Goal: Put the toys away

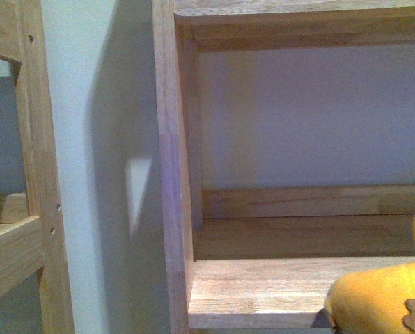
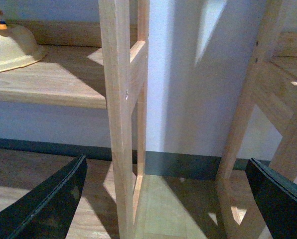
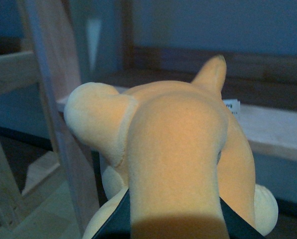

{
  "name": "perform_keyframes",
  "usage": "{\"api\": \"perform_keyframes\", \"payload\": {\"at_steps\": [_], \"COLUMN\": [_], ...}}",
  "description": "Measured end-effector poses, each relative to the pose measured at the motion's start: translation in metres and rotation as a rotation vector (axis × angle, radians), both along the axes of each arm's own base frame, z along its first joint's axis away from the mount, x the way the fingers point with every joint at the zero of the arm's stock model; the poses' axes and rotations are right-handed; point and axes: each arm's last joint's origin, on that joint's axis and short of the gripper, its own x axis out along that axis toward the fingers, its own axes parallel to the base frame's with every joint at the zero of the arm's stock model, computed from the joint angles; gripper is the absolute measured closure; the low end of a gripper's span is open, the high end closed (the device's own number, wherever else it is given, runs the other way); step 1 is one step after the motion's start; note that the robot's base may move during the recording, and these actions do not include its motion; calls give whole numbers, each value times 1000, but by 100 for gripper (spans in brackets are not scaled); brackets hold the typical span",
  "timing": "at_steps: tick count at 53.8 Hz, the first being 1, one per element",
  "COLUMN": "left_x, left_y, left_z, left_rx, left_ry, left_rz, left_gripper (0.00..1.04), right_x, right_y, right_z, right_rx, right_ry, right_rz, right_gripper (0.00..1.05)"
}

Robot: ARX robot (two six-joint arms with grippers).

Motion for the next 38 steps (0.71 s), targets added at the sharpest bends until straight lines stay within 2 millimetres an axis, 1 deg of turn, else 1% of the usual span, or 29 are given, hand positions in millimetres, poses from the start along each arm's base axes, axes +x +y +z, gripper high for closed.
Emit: {"api": "perform_keyframes", "payload": {"at_steps": [7, 9, 13, 15, 18, 30, 36, 38], "left_x": [0, 0, 0, 0, 0, 0, 0, 0], "left_y": [0, 0, 0, 0, 0, 0, 0, 0], "left_z": [0, 0, 0, 0, 0, 0, 0, 0], "left_rx": [0, 0, 0, 0, 0, 0, 0, 0], "left_ry": [0, 0, 0, 0, 0, 0, 0, 0], "left_rz": [0, 0, 0, 0, 0, 0, 0, 0], "left_gripper": [6, 6, 6, 6, 6, 6, 6, 6], "right_x": [2, 2, 1, 0, -2, 0, 1, 1], "right_y": [1, 2, 4, 5, 7, 12, 15, 15], "right_z": [22, 34, 50, 64, 80, 115, 141, 147], "right_rx": [-7, -10, -20, -30, -43, -64, -76, -78], "right_ry": [-32, -58, -99, -145, -193, -274, -334, -346], "right_rz": [6, 9, 13, 13, 10, 24, 23, 23], "right_gripper": [87, 87, 87, 87, 87, 87, 87, 87]}}
